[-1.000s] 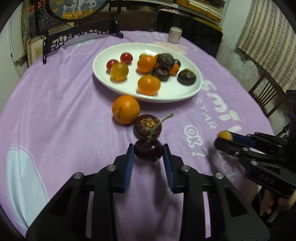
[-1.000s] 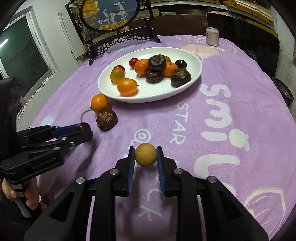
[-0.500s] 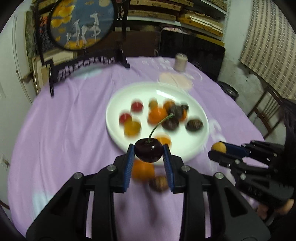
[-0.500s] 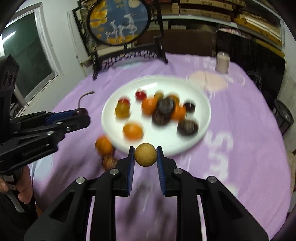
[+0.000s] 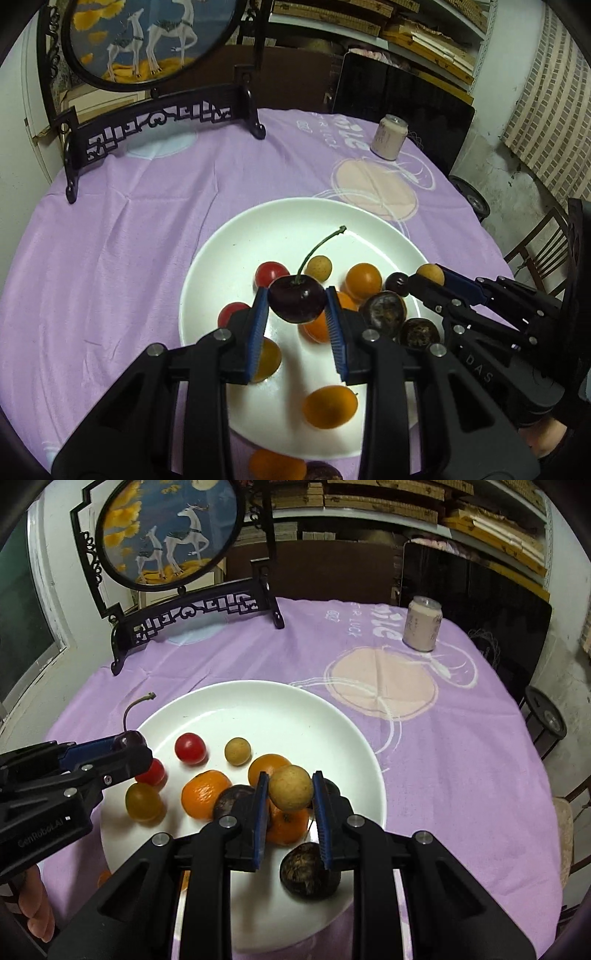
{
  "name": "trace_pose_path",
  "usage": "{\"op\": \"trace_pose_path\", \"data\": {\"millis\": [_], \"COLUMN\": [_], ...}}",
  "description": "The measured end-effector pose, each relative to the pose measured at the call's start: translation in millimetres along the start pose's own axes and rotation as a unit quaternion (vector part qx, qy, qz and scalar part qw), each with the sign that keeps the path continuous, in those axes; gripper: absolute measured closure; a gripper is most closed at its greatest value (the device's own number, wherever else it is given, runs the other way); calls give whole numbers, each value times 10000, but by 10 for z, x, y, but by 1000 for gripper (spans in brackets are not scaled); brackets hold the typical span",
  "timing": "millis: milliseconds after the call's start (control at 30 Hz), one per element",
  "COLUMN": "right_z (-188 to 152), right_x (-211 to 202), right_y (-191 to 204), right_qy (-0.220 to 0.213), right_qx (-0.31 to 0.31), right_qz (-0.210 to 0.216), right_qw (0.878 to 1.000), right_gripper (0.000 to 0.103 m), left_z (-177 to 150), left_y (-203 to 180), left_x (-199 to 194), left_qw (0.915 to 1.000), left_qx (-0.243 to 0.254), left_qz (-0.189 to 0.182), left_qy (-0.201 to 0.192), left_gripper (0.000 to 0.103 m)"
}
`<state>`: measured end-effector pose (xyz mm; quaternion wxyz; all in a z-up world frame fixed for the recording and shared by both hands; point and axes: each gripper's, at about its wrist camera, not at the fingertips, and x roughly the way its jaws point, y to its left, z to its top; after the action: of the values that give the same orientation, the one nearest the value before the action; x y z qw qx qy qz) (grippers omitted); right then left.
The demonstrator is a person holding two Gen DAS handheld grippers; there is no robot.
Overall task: Organize fruits
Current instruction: 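Place the cherry and yellow fruit on the plate and open both tools, then grasp an orange with the left tool while the right tool grasps a mangosteen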
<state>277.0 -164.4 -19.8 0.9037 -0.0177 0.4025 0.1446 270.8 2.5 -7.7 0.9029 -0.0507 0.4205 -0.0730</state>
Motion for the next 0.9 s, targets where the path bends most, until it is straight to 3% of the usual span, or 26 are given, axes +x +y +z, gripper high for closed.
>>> {"op": "trace_pose_path", "data": {"millis": [100, 167, 300, 400, 600, 733, 833, 900], "right_z": [20, 17, -55, -252, -964, -1219, -1274, -1307], "right_x": [50, 33, -121, -419, -968, -1061, -1040, -1001], "right_y": [21, 30, -3, -19, 85, 244, 413, 524], "right_qy": [-40, -119, -111, -87, -111, 44, 147, 236], "right_qx": [-25, -43, 17, 60, 19, -41, -194, -288], "right_qz": [-65, -119, -120, 116, 359, 430, 564, 646], "right_qw": [10000, 9998, 9999, 9999, 9993, 9991, 9981, 9972], "right_gripper": [78, 65, 65, 65, 60, 60, 57, 53], "left_z": [21, 12, -95, -286, -1026, -1399, -1515, -1583], "left_y": [-7, -3, 11, 29, 86, 89, 130, 195], "left_x": [46, 36, -144, -461, -1060, -1210, -1248, -1280], "left_qw": [10000, 10000, 10000, 9997, 9985, 9989, 9992, 9993], "left_qx": [6, 3, -39, -21, 147, 292, 261, 177], "left_qz": [15, 35, -9, -61, -165, -103, -22, 39], "left_qy": [-6, -53, -69, -231, -496, -357, -310, -318], "left_gripper": [70, 42, 41, 41, 32, 31, 19, 18]}}
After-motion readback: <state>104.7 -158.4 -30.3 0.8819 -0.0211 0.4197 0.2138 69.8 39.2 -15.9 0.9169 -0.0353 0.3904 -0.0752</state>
